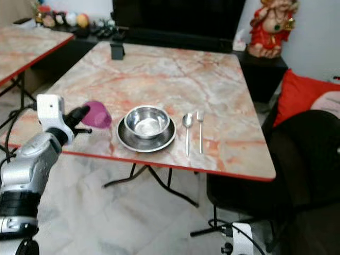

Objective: Setting the table

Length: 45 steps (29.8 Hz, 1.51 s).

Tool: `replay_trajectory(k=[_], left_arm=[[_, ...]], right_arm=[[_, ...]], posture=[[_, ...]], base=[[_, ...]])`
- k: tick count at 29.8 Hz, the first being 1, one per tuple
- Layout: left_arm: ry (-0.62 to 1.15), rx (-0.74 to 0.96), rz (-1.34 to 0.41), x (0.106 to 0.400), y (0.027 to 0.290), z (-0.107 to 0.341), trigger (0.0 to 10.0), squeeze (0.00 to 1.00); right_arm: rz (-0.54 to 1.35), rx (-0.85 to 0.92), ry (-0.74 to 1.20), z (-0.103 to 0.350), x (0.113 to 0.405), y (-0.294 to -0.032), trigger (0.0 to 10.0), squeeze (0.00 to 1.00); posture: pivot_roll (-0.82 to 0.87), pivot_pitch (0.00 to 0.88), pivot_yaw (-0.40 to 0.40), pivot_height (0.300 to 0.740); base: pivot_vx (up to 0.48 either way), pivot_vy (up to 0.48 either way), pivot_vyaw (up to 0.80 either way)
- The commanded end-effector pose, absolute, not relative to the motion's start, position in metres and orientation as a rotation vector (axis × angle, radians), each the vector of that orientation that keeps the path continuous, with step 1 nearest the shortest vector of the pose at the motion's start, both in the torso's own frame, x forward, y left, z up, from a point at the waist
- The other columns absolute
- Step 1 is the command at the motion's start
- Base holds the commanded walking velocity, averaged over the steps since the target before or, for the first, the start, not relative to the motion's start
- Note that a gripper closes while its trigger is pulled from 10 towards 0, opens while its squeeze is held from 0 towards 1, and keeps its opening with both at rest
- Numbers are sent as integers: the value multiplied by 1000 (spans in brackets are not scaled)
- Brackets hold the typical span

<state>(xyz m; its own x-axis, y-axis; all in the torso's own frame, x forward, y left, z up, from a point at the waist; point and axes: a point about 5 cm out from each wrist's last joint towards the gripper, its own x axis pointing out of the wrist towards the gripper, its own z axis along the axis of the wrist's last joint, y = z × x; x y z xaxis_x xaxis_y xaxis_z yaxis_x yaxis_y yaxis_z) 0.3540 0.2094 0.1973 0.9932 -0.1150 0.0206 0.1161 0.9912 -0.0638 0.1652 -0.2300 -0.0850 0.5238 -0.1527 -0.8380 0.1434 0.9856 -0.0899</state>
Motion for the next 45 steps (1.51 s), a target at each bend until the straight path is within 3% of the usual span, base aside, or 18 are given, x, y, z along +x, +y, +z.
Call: replay_trajectory(k=[1,10,19,38,45], left_arm=[[-15,-78,-139,357,206,203,10000,0],[-1,-58,-181,368,196,205,10000,0],[10,-81,-138,368,198,203,10000,0],[-28,-88,-155,370,193,214,10000,0],[-30,-84,-150,370,196,215,10000,0]], right_arm=[[-211,4,982,-83,168,-233,10000,0],[-232,20,950,-81,171,-232,10000,0],[-212,-6,979,-81,172,-234,10000,0],[-190,-13,986,-82,171,-233,10000,0],[-181,-19,991,-82,170,-233,10000,0]], posture=[[65,0,-16,707],[-16,0,44,707],[47,0,-12,707],[62,0,-26,707],[74,0,-33,707]], base=[[0,0,0],[0,0,0],[0,0,0],[0,0,0],[277,0,0]])
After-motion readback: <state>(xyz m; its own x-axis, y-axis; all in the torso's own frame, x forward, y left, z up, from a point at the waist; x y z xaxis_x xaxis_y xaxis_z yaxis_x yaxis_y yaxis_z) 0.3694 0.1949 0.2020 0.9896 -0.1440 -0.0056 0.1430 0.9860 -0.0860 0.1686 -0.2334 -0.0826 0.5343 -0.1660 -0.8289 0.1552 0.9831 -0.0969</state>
